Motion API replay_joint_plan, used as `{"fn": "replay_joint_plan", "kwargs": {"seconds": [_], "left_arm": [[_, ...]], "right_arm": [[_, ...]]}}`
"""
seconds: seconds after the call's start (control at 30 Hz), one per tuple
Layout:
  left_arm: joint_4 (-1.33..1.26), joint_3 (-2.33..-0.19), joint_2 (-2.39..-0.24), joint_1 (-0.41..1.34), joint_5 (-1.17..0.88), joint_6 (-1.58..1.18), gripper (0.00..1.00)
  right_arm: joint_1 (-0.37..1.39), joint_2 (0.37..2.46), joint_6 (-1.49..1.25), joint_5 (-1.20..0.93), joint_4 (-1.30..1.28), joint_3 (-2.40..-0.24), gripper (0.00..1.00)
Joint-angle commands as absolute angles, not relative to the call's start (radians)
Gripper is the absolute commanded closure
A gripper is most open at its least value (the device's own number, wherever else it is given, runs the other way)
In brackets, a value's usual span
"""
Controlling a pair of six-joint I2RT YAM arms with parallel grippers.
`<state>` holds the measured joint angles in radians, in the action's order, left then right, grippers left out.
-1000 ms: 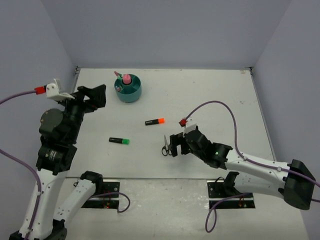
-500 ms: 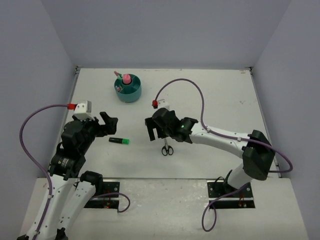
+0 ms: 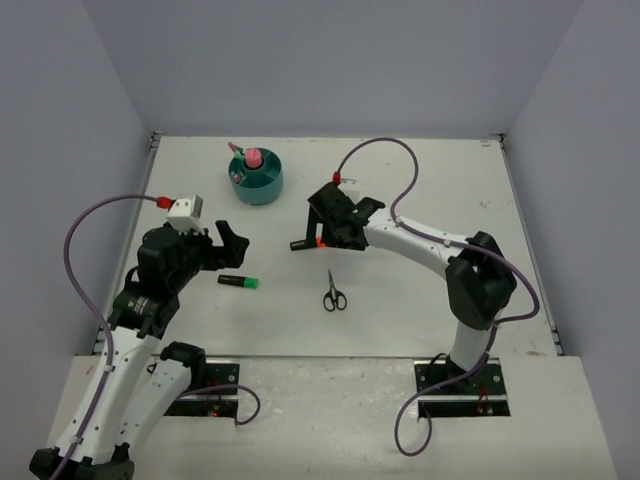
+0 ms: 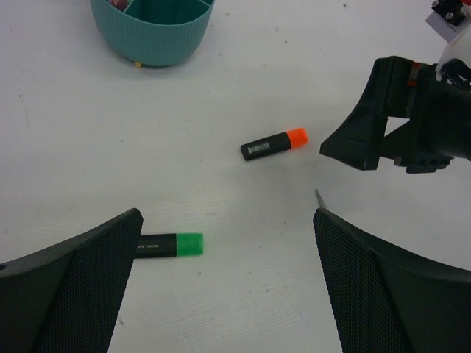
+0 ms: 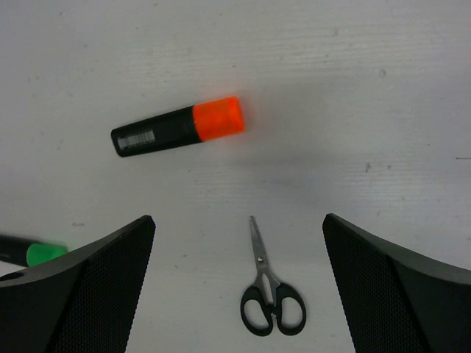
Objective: Sort the stationery into containers
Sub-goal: Pick up the pen from the center of the board.
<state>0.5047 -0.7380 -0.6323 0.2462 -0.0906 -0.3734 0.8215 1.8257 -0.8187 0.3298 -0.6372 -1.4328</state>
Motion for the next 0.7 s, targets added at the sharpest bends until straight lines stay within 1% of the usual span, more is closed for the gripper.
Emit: {"fn": "replay_joint_plan", "kwargs": {"seconds": [0.0, 0.03, 0.1, 0.2, 0.3, 0.5, 0.53, 0.67], "left_arm": [[0.512, -0.766, -0.714, 0.246, -0.016, -0.37, 0.0], [0.522, -0.778, -0.737, 0.246, 0.014, -0.402, 0.0], [0.58, -0.793, -0.774, 0.245, 0.152, -0.516, 0.0], [0.664, -0.796, -0.824, 0.245, 0.257, -0.801, 0.0], [0.739, -0.786, -0.899, 0.245, 0.284, -1.005, 0.0], [0.709, -0.778, -1.041, 0.246, 0.265, -1.179, 0.0], [0.712, -0.778, -1.064, 0.245, 0.272, -1.204, 0.01], [0.713, -0.767, -1.151, 0.247, 0.332, -1.313, 0.12]], "right_arm": [[0.776, 1.761, -0.948, 0.258, -0.632, -1.353, 0.01], [0.776, 1.739, -0.947, 0.254, -0.611, -1.333, 0.01], [0.776, 1.691, -0.939, 0.257, -0.588, -1.271, 0.01], [0.776, 1.636, -0.916, 0.296, -0.598, -1.228, 0.01], [0.776, 1.571, -0.887, 0.317, -0.6, -1.185, 0.01], [0.776, 1.427, -0.856, 0.365, -0.579, -1.08, 0.01], [0.776, 1.417, -0.852, 0.368, -0.571, -1.061, 0.01], [0.775, 1.328, -0.81, 0.404, -0.521, -0.975, 0.01]]}}
